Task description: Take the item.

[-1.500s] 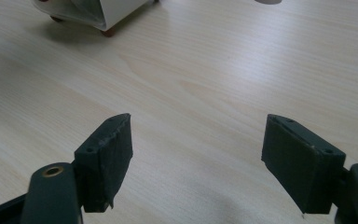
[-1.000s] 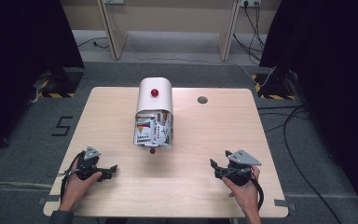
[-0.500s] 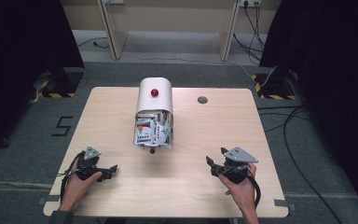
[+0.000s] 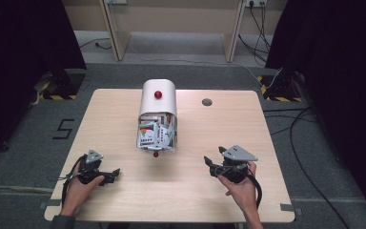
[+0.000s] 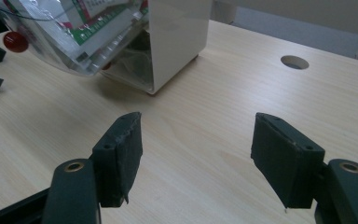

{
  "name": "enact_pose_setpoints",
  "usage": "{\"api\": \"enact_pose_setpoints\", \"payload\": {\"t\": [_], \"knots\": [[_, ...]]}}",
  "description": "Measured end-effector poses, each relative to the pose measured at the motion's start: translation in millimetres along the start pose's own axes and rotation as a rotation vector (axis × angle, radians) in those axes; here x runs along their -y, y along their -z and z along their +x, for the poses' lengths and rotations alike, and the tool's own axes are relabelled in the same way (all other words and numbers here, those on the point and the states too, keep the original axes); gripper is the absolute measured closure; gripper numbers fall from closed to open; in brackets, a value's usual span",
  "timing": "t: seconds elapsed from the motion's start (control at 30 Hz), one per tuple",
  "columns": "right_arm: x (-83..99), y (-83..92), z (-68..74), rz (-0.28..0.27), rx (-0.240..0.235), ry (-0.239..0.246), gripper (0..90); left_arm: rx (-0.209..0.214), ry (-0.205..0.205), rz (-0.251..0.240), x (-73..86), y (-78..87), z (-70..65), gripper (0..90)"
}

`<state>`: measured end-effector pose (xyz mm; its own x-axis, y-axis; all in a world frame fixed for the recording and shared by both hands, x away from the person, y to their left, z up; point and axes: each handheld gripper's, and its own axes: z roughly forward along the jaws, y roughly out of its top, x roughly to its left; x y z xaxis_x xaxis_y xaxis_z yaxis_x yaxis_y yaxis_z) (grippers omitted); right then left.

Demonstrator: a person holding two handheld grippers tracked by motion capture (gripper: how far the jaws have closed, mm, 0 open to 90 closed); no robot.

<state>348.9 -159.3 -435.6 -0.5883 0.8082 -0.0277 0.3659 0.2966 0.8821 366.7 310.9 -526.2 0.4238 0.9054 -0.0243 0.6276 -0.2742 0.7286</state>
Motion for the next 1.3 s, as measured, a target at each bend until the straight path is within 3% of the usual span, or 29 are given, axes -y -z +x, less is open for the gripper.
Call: {"api": "enact_pose_setpoints", "payload": {"t": [0.47, 1.3], "knots": [[-16.3, -4.3, 10.2, -0.028, -0.044, -0.004, 36.6, 0.000, 0.000, 0.000, 0.0, 0.0, 0.0, 0.0], [-45.6, -12.2, 39.5, -0.090, -0.115, 0.047, 38.5, -0.001, -0.002, 0.000, 0.0, 0.1, 0.1, 0.0]]}}
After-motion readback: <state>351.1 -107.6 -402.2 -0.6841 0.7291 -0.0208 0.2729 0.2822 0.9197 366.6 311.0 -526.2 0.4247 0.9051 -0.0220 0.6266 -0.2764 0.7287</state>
